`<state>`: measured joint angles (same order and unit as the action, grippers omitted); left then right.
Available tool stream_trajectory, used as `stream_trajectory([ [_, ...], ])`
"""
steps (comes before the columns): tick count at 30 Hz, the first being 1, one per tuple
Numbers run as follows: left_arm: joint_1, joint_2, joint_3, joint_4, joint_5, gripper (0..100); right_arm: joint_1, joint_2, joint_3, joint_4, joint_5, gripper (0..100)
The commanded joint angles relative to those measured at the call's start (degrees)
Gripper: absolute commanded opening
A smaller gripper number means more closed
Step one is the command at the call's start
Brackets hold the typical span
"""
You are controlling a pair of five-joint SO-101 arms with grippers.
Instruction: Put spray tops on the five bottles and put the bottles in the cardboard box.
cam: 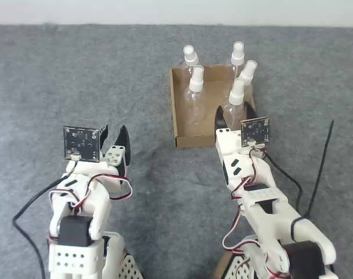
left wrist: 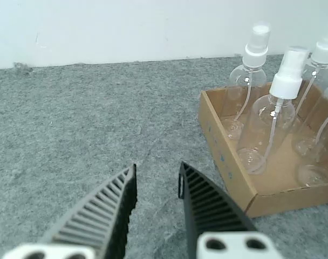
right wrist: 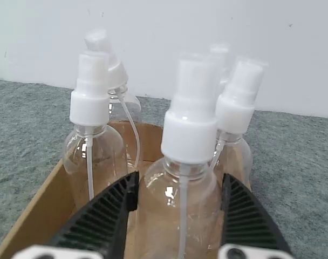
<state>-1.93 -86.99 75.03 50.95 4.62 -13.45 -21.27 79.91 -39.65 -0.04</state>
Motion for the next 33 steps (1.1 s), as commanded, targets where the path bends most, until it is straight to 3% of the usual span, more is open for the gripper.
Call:
stream_trajectory([
  [1, 0.09, -0.79, -0.48, -1.41, 0.88, 12, 0.40, -0.31, -1.67, -2.95, -0.44, 17.7],
  [33, 0.09, -0.79, -0.48, -1.41, 0.88, 12, 0.22, 7.60, -1.85, -10.86, -0.26, 17.7],
])
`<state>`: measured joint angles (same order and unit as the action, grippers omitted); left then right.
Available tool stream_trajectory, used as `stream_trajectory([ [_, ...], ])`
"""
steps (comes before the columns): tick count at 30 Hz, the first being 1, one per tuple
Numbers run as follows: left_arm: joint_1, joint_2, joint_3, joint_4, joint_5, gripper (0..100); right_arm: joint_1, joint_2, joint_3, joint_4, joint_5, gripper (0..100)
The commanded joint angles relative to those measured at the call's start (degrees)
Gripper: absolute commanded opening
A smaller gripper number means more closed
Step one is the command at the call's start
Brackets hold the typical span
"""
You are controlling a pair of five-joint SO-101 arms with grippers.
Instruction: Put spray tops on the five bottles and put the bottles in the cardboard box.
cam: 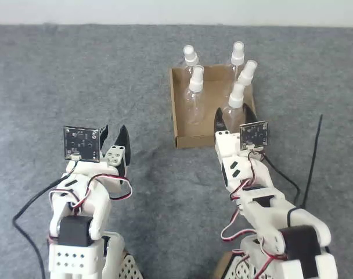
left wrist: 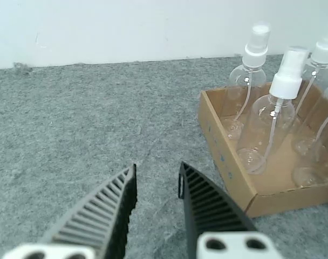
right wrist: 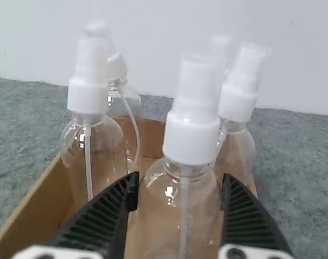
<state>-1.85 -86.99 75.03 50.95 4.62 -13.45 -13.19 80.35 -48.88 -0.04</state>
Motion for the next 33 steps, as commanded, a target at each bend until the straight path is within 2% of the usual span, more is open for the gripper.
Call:
stream_trajectory([
  [1, 0.00, -0.79, -0.48, -1.41, 0.88, 12, 0.22, -0.40, -2.20, -1.63, -0.26, 17.7],
  [12, -0.26, -0.79, -0.48, -1.41, 0.88, 12, -1.80, -0.40, -2.29, 0.66, -0.26, 17.9],
  [18, -0.26, -0.79, -0.48, -1.41, 0.88, 12, -1.89, -0.40, -2.20, 1.19, -0.26, 28.5],
  [33, -0.26, -0.79, -0.48, -1.41, 0.88, 12, -1.89, -1.01, -2.20, 1.19, -0.26, 28.0],
])
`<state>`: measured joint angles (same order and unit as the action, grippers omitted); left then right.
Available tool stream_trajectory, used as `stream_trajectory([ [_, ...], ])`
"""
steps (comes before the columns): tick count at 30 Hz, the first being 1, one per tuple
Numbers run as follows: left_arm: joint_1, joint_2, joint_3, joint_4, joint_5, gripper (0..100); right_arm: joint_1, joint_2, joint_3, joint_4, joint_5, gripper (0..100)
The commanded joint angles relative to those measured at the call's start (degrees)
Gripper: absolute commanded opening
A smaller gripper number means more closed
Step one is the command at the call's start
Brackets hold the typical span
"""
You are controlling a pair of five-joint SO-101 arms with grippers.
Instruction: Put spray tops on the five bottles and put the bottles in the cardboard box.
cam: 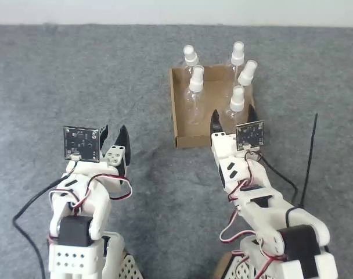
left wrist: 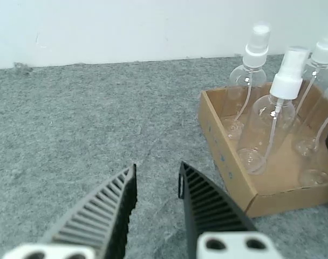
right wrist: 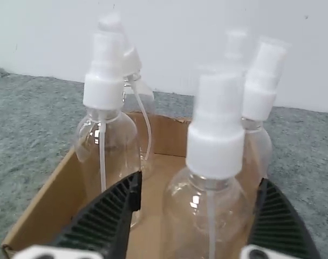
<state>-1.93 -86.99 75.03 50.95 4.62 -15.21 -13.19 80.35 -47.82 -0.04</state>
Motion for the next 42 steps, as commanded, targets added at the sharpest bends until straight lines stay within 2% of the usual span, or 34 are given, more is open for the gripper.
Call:
stream_trajectory([
  [1, -0.18, -0.79, -0.48, -1.41, 0.88, 12, -0.13, -1.10, -2.29, 0.13, -0.26, 28.1],
  [7, -0.18, -0.79, -0.48, -1.41, 0.88, 12, -0.13, -1.10, -2.73, 0.13, 4.13, 27.9],
  [20, -0.18, -0.79, -0.48, -1.49, 0.70, 12, 1.71, -3.21, -4.31, 0.84, 4.40, 27.9],
  [28, -0.18, -0.79, -0.48, -1.49, 0.70, 12, 1.45, -15.43, -8.09, 14.02, 4.22, 27.9],
  [38, -0.18, -0.79, -0.48, -1.41, 0.70, 12, 3.30, -27.65, -27.78, 41.01, 4.31, 27.9],
  [42, -0.18, -0.79, -0.48, -1.41, 0.70, 12, 5.05, -35.56, -30.86, 53.32, 4.31, 27.9],
])
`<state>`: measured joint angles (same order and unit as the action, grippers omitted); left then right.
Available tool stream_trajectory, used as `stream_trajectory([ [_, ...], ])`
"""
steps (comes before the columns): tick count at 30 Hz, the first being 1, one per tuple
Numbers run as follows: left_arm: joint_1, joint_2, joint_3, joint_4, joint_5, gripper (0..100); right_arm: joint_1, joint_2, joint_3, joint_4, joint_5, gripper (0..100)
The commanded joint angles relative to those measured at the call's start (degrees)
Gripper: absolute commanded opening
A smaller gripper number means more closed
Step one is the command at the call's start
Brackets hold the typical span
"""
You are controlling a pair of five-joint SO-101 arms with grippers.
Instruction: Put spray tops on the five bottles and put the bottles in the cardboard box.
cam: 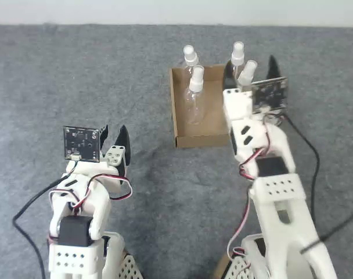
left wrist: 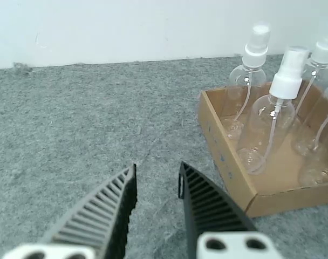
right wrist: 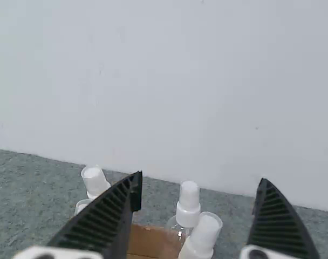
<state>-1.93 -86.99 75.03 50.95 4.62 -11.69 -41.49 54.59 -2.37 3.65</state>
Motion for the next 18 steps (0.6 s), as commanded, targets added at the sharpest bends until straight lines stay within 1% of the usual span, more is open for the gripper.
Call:
stream_trajectory([
  [1, -0.18, -0.79, -0.48, -1.41, 0.79, 12, 1.71, -9.63, -5.10, 10.95, 0.53, 27.9],
  [5, -0.26, -1.14, -0.48, -1.41, 0.70, 12, 1.63, -18.68, -3.08, 23.16, 0.53, 27.9],
  [10, -0.35, -1.32, -1.01, -1.76, 0.35, 12, 1.71, -30.99, 4.75, 32.75, 0.97, 27.8],
  [12, -0.70, -1.32, -0.75, -1.76, -1.05, 12, 1.71, -36.79, 7.91, 37.05, 1.05, 27.8],
  [15, -4.57, -1.32, -0.57, -1.41, -4.92, 12, 1.71, -45.85, 11.96, 43.82, 3.87, 27.8],
  [18, -9.67, -1.41, -1.01, -1.32, -5.80, 12, 1.63, -55.60, 16.79, 49.98, 6.59, 27.7],
])
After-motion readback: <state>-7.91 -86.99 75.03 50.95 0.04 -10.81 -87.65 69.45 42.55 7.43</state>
